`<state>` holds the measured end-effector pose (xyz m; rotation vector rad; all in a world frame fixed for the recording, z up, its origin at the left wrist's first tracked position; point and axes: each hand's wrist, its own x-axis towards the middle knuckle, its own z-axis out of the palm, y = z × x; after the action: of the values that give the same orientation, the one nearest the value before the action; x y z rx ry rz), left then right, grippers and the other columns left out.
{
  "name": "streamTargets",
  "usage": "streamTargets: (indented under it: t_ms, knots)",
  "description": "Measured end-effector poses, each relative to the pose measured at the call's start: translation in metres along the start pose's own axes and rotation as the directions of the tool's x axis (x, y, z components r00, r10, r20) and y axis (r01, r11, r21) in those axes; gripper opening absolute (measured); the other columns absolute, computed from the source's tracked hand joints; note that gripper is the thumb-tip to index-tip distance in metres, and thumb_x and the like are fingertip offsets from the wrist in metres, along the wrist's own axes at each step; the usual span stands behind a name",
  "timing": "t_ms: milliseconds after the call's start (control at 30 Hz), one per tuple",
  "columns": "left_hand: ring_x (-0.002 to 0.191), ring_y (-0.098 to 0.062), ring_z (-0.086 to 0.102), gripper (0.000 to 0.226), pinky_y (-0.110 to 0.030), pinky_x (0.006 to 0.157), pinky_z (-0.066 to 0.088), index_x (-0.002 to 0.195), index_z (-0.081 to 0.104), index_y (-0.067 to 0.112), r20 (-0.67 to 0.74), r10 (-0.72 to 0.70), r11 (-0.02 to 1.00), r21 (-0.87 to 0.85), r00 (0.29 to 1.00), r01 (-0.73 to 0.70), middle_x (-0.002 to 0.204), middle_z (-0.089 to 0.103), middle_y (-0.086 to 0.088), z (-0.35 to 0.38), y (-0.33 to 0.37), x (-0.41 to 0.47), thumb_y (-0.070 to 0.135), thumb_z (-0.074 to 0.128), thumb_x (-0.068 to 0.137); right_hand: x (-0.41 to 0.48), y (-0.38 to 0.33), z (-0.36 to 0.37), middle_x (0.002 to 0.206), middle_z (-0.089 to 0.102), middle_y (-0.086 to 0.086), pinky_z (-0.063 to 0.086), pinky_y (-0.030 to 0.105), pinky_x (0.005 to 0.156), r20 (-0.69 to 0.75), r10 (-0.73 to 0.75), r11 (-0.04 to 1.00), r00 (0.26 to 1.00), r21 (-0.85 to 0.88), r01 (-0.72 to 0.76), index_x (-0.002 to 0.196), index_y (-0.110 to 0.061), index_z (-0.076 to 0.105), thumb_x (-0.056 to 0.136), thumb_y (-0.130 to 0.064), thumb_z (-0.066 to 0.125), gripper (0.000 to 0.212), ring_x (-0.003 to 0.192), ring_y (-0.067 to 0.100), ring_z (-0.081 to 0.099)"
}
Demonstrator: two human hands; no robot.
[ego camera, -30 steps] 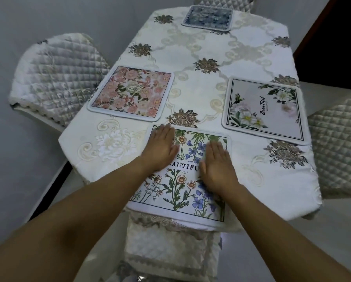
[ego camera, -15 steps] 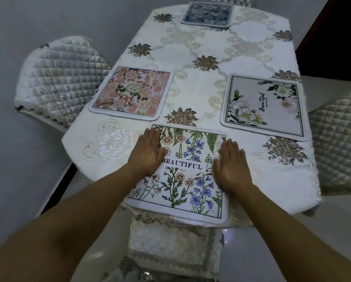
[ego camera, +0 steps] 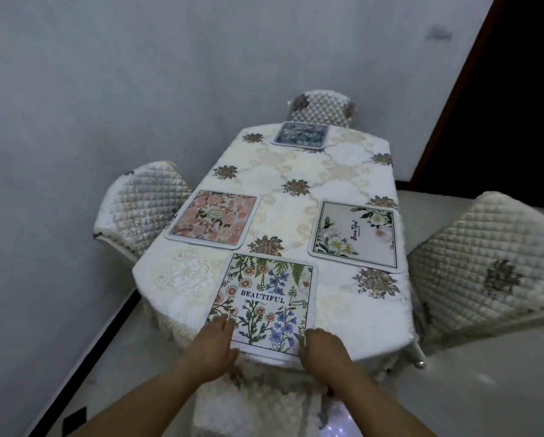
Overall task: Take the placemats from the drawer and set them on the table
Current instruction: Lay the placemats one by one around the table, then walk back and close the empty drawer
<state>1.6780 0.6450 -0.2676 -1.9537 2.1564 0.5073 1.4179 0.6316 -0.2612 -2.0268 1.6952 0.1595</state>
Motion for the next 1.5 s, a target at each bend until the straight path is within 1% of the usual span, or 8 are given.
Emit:
streamTargets:
  t_ms: [67,167,533,900,1033,1133,1200,1500]
  knots:
    - [0.124,-0.03,0.048,0.056,-0.037,0.102,0.041,0.138,0.043,0.011,-0.105,0.04,0.999,0.017,0.994,-0.039,0.138,0.05,-0.013,-0.036,0.015,-0.008,0.042,0.051,0.092,-0.013,-0.002,-0.044,0.108,0.06,0.012,0.042,0.035,0.078,-0.079,0.011,1.0,0.997,0.002,-0.011,0.107,-0.012,0.055,0.092,-0.032,0.046,0.026,0.099,0.031,0.059]
    - [0.107,-0.028,0.055,0.041,-0.037,0.086,0.046,0.125,0.051,0.013,-0.216,0.103,0.995,0.029,0.971,-0.1,0.118,0.057,-0.009,-0.089,0.042,-0.018,0.038,0.053,0.092,-0.047,0.002,-0.099,0.091,0.048,0.008,0.035,0.032,0.068,-0.172,0.064,0.998,0.983,0.033,-0.059,0.089,-0.014,0.044,0.087,-0.025,0.048,0.012,0.081,0.028,0.048]
    - [0.096,-0.026,0.056,0.035,-0.036,0.078,0.048,0.113,0.054,0.016,-0.289,0.487,0.872,0.097,0.825,-0.481,0.107,0.058,-0.007,-0.157,0.157,-0.052,0.044,0.054,0.091,-0.188,0.035,-0.143,0.1,0.064,0.013,0.039,0.029,0.068,-0.366,0.313,0.95,0.877,0.121,-0.288,0.092,-0.015,0.055,0.079,-0.027,0.054,0.018,0.096,0.034,0.062]
    - [0.101,-0.029,0.056,0.037,-0.038,0.082,0.047,0.115,0.054,0.017,-0.253,0.67,0.742,0.188,0.698,-0.644,0.113,0.06,-0.008,-0.158,0.249,-0.088,0.044,0.054,0.09,-0.291,0.087,-0.152,0.099,0.066,0.01,0.054,0.038,0.075,-0.405,0.493,0.87,0.77,0.207,-0.448,0.09,-0.018,0.059,0.072,-0.048,0.049,0.036,0.091,0.033,0.063]
    - [0.1,-0.03,0.057,0.034,-0.038,0.08,0.047,0.113,0.054,0.017,-0.254,0.719,0.694,0.208,0.647,-0.689,0.109,0.059,-0.008,-0.157,0.313,-0.098,0.042,0.054,0.09,-0.319,0.134,-0.158,0.107,0.067,0.007,0.053,0.036,0.075,-0.44,0.536,0.842,0.72,0.216,-0.494,0.11,-0.017,0.059,0.072,-0.04,0.048,0.046,0.095,0.03,0.063]
    - [0.1,-0.03,0.058,0.033,-0.039,0.081,0.05,0.111,0.055,0.017,-0.232,0.752,0.657,0.203,0.617,-0.726,0.108,0.059,-0.008,-0.151,0.369,-0.097,0.041,0.055,0.088,-0.34,0.176,-0.164,0.096,0.061,0.006,0.044,0.032,0.07,-0.429,0.562,0.823,0.707,0.206,-0.529,0.087,-0.018,0.05,0.084,-0.033,0.05,0.015,0.093,0.03,0.061]
    - [0.099,-0.03,0.059,0.034,-0.039,0.082,0.051,0.111,0.055,0.018,-0.218,0.771,0.636,0.203,0.598,-0.745,0.109,0.059,-0.008,-0.145,0.412,-0.095,0.041,0.056,0.087,-0.353,0.211,-0.169,0.094,0.059,0.007,0.042,0.033,0.069,-0.425,0.58,0.811,0.695,0.219,-0.543,0.078,-0.02,0.043,0.086,-0.031,0.051,0.015,0.089,0.029,0.058]
    - [0.092,-0.026,0.056,0.032,-0.038,0.076,0.049,0.11,0.053,0.019,-0.197,0.799,0.6,0.197,0.569,-0.775,0.107,0.058,-0.005,-0.122,0.626,-0.085,0.044,0.052,0.09,-0.419,0.402,-0.204,0.095,0.058,0.007,0.042,0.032,0.066,-0.407,0.647,0.753,0.645,0.211,-0.623,0.087,-0.016,0.049,0.083,-0.03,0.052,0.014,0.087,0.028,0.058]
